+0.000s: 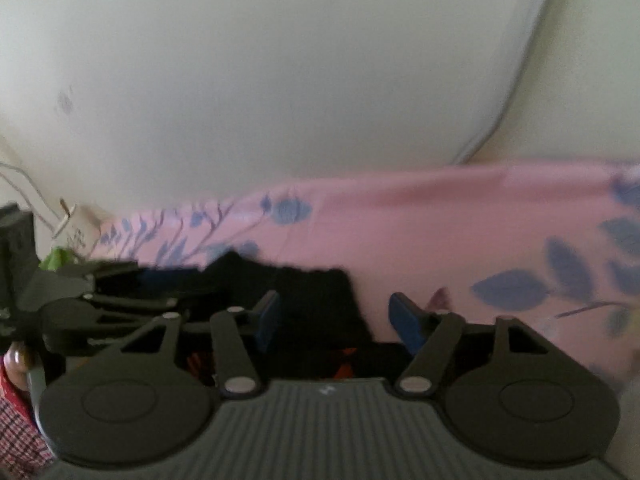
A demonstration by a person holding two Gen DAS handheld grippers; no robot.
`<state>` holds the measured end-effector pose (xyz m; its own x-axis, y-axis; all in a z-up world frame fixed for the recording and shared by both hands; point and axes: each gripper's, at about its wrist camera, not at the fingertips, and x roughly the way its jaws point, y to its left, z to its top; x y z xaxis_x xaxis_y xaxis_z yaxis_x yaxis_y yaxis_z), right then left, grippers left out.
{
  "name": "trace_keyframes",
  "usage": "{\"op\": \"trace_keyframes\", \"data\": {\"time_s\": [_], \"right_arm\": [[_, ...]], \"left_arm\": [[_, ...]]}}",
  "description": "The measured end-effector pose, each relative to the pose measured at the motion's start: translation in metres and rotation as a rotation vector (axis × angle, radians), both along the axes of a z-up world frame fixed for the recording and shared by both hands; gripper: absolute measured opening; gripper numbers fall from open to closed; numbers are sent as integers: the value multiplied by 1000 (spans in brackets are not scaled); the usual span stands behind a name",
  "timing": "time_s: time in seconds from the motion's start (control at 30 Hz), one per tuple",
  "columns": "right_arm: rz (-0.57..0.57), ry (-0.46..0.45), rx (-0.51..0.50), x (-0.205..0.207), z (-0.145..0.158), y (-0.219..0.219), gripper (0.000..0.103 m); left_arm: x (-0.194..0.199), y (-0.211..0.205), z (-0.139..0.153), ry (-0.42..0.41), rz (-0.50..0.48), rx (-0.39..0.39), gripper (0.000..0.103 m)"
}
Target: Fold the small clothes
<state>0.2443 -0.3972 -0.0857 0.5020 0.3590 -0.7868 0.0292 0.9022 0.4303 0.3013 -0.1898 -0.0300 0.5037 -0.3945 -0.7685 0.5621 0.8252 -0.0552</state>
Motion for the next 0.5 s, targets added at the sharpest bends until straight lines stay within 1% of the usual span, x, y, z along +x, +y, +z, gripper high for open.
{"op": "trace_keyframes", "data": {"time_s": [0.03,0.07,0.1,0.17,0.23,0.3,0.37,0.47,0.5], "right_arm": [[25,-15,-16,-1,1,6,19],[40,-5,-16,-2,2,10,15],[30,-19,-21,-5,7,11,13],[38,-63,-3,-16,25,13,11],[54,-120,-1,-39,53,17,11],[81,-186,-9,-68,84,18,11],[116,-248,-8,-105,113,24,11],[195,-336,-32,-179,149,39,10],[214,-351,-37,-200,155,43,10]], "left_arm": [[-2,1,1,8,-6,-12,21],[-3,4,3,24,-6,-29,19],[-5,7,7,31,0,-39,18],[-20,17,23,-1,0,-62,18],[-42,28,44,-43,-17,-100,18],[-78,44,66,-94,-41,-142,18],[-122,62,84,-157,-72,-170,18],[-190,90,96,-227,-122,-201,18],[-210,99,98,-237,-134,-209,18]]}}
